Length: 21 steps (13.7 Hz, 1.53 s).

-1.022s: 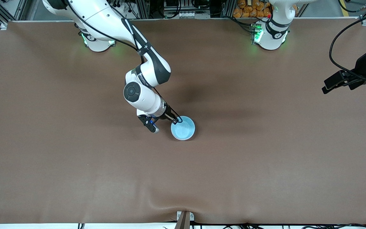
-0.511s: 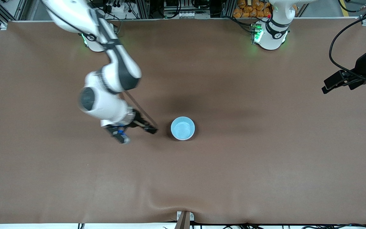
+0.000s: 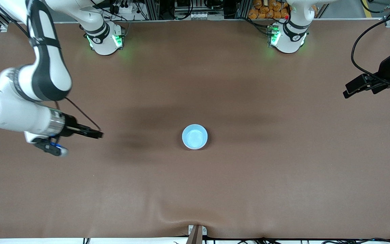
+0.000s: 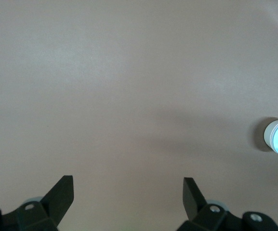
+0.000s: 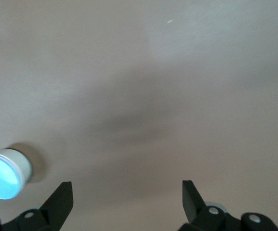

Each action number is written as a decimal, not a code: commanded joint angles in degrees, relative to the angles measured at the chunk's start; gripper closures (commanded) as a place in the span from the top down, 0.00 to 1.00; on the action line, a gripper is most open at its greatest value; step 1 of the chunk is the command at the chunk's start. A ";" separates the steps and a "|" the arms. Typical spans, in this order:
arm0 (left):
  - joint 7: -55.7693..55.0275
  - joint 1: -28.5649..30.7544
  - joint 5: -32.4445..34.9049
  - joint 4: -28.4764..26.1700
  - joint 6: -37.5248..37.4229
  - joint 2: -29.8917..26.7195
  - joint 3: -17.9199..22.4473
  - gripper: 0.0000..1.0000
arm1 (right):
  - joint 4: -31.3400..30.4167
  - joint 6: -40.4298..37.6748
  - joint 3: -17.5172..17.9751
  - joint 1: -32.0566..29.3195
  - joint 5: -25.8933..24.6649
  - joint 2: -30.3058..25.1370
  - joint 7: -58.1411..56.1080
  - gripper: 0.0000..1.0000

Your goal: Stack pink and blue bowls on white bowl

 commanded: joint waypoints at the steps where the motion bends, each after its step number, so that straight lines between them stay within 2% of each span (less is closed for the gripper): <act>1: 0.38 0.19 1.02 0.91 -1.32 -0.25 -0.39 1.00 | -1.95 -4.48 1.12 -3.43 -3.29 -5.81 -6.04 1.00; 3: 0.55 0.19 1.02 1.08 -1.58 -0.25 -0.48 1.00 | -1.86 -7.13 2.08 -7.21 -6.26 -8.63 -11.84 1.00; 6: 0.73 0.19 1.02 0.99 -1.76 -0.42 -0.57 1.00 | -1.25 -10.47 10.76 -16.25 -12.41 -12.85 -14.33 1.00; 8: 0.99 0.36 1.02 0.90 -2.02 -0.42 -0.57 1.00 | -0.55 -12.93 14.47 -19.78 -14.28 -14.61 -14.42 1.00; 12: 0.81 0.36 1.02 0.73 -2.20 -1.21 -0.83 1.00 | 8.85 -21.80 14.92 -20.94 -15.15 -14.53 -15.20 1.00; 15: 0.73 0.19 1.02 0.46 -3.16 -2.00 -1.01 1.00 | 9.48 -22.87 14.22 -20.94 -15.16 -14.62 -19.25 1.00; 18: 0.99 0.36 1.63 0.64 -1.77 -2.01 -0.92 1.00 | 12.63 -26.64 14.13 -20.67 -15.07 -14.62 -17.76 1.00; 21: 1.08 0.10 4.19 0.11 1.14 -1.92 -1.01 1.00 | 12.91 -27.62 14.30 -20.15 -14.72 -14.62 -13.90 1.00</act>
